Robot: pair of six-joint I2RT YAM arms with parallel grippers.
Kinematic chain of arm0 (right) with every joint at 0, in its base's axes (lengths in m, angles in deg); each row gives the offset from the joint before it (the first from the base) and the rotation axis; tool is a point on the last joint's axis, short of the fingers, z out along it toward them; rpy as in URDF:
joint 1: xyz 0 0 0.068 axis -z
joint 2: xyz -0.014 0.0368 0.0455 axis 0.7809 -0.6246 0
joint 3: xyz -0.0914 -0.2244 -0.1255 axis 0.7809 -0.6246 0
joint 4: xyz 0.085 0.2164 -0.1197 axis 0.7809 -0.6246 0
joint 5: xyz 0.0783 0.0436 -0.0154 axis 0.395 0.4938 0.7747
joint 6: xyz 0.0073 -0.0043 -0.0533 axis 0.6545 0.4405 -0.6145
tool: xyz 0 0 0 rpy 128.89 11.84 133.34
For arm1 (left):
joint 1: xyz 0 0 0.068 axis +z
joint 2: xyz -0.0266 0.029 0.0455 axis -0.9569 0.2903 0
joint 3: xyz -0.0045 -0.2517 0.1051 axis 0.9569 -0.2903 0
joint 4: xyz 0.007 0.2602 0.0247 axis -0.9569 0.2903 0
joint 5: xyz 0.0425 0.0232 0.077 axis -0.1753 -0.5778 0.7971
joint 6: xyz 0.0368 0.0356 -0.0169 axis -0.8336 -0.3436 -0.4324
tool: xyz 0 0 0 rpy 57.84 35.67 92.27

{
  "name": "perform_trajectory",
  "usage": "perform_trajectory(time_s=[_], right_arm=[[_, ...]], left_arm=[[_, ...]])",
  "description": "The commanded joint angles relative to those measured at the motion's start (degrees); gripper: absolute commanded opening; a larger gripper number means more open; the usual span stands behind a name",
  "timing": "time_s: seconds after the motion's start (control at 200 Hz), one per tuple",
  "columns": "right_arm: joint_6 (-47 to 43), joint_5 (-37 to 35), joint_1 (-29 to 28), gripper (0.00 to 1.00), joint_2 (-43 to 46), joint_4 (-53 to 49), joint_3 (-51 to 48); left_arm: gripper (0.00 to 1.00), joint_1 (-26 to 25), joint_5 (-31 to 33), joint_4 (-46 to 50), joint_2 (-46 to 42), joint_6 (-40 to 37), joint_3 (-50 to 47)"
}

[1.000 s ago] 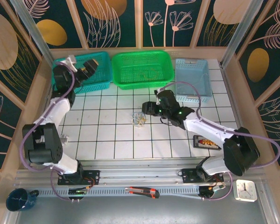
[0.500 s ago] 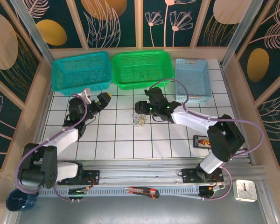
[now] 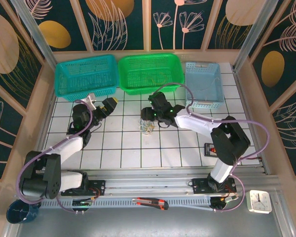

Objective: Untangle the cables

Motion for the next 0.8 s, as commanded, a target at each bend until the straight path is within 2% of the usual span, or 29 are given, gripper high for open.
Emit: perform_trajectory(time_s=[0.0,0.175,0.48,0.796], right_arm=[[-0.4,-1.2,-0.6,0.51,-1.9,-1.0,2.2],[-0.3,-0.9,-1.4,0.49,-4.2,-1.3,3.4],[-0.3,-1.4,-1.7,0.39,-6.1,-1.4,3.6],[-1.5,-2.7,-1.6,0.00,-4.7,-2.0,3.6]], left_arm=[[0.99,-0.1,-0.5,-3.7,0.6,0.7,-0.4],[0.99,-0.2,-0.6,-4.0,0.7,0.8,-0.6],[0.99,-0.2,-0.4,-4.1,0.0,1.1,-0.8],[0.99,-0.2,-0.3,-3.5,-0.2,0.9,-0.3]])
